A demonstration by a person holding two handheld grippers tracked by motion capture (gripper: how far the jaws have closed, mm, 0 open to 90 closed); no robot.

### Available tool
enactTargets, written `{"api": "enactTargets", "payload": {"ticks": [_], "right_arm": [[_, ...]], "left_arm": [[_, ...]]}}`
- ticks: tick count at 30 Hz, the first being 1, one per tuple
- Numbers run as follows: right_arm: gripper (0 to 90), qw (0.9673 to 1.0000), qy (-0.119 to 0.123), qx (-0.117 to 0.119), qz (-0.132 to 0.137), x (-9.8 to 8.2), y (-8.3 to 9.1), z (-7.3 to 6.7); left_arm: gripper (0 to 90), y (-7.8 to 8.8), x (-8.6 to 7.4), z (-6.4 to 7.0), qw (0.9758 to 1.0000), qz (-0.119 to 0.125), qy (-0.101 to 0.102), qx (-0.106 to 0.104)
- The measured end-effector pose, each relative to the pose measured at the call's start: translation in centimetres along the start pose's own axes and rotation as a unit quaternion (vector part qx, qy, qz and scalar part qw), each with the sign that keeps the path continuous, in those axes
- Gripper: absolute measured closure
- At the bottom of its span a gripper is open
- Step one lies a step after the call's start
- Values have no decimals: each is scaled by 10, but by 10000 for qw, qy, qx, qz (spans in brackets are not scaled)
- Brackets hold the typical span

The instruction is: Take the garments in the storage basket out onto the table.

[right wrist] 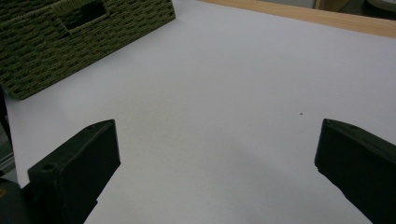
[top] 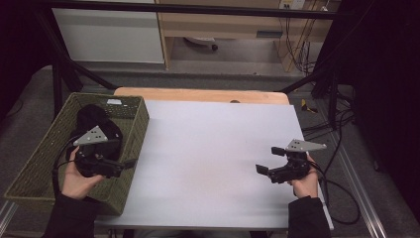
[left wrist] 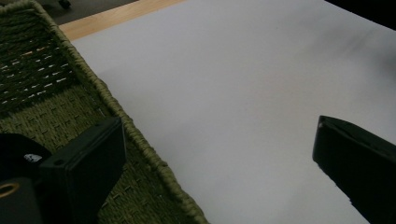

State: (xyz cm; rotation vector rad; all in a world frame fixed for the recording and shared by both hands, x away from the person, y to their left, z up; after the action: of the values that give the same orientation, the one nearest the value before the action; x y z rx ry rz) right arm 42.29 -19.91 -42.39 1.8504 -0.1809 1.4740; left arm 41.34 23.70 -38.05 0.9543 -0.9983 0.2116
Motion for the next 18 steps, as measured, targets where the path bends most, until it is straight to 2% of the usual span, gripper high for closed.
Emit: {"api": "enactTargets", "payload": {"ticks": [10, 16, 18], "right_arm": [[6, 10000, -25, 0, 13, 0, 0, 0], [6, 10000, -34, 15, 59, 1, 1, 0], [6, 10000, -53, 29, 54, 1, 0, 0]], "left_arm": [[26, 10, -1, -14, 9998, 23, 145, 152], [25, 14, -2, -23, 9993, -3, 241, 286], [25, 16, -3, -29, 9989, -45, 249, 396]]}}
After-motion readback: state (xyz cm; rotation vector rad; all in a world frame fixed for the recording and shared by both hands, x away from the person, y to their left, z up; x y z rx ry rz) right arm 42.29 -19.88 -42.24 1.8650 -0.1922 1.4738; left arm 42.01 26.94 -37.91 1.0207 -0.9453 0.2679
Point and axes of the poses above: each handheld gripper's, and its own axes: y roughly backward along the jaws, x roughly out of its top, z roughly to its right, the point moved 9 cm from there along -y, roughly forward along the jaws, and after that the axes turned 9 degrees about y, right-handed, at the moved point
